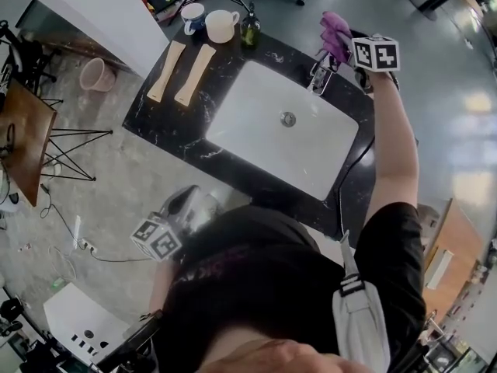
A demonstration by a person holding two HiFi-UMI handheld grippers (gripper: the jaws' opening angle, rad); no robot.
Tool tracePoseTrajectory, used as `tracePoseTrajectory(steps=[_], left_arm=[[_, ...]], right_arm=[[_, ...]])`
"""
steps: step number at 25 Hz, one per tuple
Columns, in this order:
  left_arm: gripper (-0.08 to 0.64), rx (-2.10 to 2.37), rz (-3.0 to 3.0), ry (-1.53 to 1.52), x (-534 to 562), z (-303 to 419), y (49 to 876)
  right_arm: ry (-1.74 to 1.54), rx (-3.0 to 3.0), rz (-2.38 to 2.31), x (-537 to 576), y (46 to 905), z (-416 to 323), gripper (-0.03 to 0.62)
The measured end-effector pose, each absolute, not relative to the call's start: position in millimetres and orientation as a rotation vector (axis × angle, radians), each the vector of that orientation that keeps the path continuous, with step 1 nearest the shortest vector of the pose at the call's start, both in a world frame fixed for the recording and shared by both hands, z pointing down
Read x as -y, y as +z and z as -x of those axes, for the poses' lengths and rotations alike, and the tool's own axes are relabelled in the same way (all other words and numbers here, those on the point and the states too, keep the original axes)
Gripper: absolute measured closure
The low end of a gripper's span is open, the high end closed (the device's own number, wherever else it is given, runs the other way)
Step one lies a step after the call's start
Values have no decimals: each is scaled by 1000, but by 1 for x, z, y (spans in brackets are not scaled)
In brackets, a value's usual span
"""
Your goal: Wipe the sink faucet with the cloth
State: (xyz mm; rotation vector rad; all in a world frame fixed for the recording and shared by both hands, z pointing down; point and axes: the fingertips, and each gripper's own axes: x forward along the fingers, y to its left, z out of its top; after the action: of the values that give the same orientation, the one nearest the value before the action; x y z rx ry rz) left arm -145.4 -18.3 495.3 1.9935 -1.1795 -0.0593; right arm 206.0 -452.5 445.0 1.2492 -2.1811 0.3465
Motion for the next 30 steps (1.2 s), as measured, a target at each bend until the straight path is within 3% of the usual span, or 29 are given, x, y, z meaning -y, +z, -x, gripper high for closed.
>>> tracePoseTrajectory(steps=[6,16,30], left_arm=[[560,1116,-2041,-43,25,146,492],[560,1010,-2095,-28,31,153,488],[560,1056,-2064,17,34,154,494]], right_arm=[[348,2208,-1281,423,441,-199,489],[190,2267,-1062,264,470,-133,489],[353,2207,-1350,351,499,-194,488]])
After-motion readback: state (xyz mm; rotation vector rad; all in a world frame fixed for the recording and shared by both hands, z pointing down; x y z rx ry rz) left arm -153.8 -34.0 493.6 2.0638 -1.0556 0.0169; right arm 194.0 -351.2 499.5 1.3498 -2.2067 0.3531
